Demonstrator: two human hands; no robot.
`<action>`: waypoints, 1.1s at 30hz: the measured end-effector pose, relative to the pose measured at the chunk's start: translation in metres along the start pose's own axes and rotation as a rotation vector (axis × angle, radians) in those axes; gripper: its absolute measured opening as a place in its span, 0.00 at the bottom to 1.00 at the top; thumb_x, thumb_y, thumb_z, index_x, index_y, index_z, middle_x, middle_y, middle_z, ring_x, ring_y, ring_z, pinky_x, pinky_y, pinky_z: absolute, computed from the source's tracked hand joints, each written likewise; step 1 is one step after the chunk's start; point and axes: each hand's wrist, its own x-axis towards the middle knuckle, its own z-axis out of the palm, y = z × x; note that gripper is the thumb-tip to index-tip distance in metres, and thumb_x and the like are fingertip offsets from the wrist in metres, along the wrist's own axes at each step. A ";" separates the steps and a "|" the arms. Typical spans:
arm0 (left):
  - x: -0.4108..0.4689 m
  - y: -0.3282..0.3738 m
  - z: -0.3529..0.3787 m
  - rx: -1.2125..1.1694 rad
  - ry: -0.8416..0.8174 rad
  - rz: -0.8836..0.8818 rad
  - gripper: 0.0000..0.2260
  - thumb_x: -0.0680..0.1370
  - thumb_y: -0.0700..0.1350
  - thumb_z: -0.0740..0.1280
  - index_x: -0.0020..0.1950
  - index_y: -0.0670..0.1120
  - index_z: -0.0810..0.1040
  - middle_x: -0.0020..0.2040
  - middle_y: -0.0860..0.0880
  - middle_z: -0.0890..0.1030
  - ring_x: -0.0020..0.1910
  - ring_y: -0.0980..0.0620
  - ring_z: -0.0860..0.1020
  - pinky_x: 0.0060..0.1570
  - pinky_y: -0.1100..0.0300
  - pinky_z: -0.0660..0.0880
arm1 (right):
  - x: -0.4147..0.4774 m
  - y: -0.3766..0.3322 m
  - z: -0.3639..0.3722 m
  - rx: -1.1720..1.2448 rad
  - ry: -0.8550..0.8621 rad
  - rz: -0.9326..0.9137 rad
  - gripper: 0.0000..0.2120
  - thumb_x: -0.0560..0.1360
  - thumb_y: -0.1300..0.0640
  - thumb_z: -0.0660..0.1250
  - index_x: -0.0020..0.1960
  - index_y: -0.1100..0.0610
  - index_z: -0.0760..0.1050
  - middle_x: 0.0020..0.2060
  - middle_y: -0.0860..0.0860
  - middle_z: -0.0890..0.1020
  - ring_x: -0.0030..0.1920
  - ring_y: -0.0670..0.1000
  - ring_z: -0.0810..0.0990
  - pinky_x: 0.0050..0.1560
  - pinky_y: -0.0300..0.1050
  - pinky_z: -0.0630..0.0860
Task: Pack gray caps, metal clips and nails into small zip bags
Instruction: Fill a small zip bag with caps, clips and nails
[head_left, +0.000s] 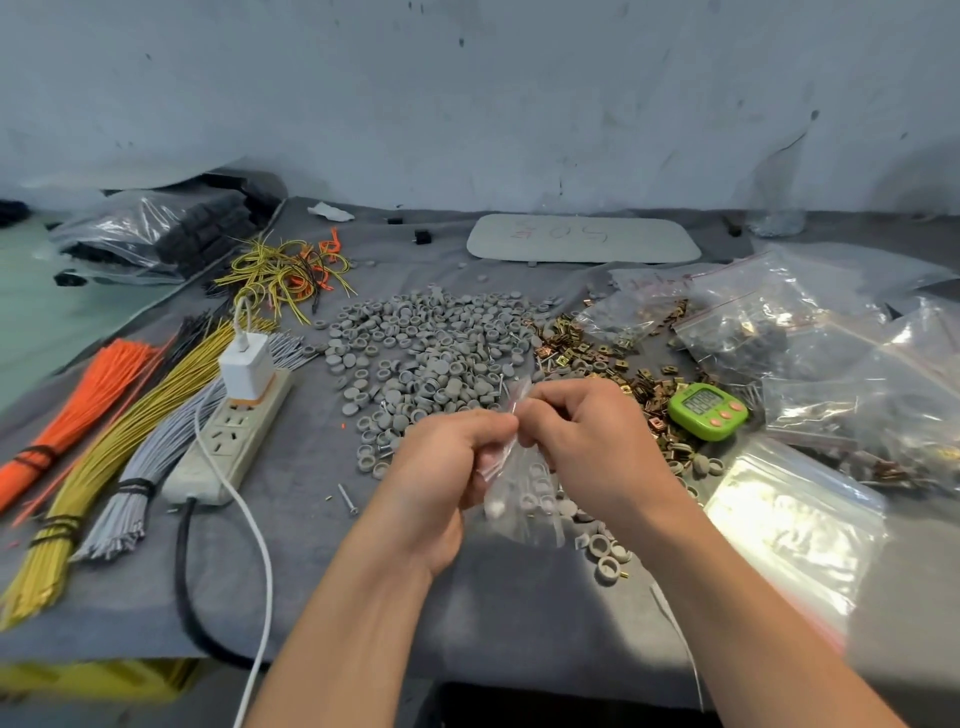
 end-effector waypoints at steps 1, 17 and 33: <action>0.002 -0.002 0.000 0.070 0.024 0.042 0.12 0.76 0.37 0.68 0.33 0.46 0.77 0.24 0.53 0.67 0.24 0.57 0.62 0.25 0.65 0.60 | -0.002 0.000 -0.001 -0.045 0.008 -0.016 0.17 0.79 0.57 0.68 0.31 0.55 0.78 0.20 0.43 0.73 0.22 0.43 0.67 0.26 0.34 0.63; -0.004 -0.005 0.011 0.872 0.727 0.638 0.11 0.77 0.52 0.70 0.39 0.52 0.73 0.30 0.55 0.76 0.34 0.47 0.76 0.36 0.55 0.67 | -0.017 -0.002 0.000 -0.270 0.258 -0.079 0.10 0.70 0.53 0.79 0.34 0.51 0.80 0.26 0.44 0.79 0.29 0.45 0.78 0.35 0.41 0.76; -0.012 -0.009 0.022 1.036 0.451 0.958 0.02 0.72 0.46 0.74 0.41 0.51 0.82 0.37 0.55 0.81 0.39 0.50 0.79 0.40 0.52 0.77 | 0.003 0.001 0.009 1.703 -0.159 0.561 0.17 0.72 0.74 0.61 0.57 0.64 0.80 0.53 0.64 0.83 0.50 0.58 0.84 0.54 0.50 0.83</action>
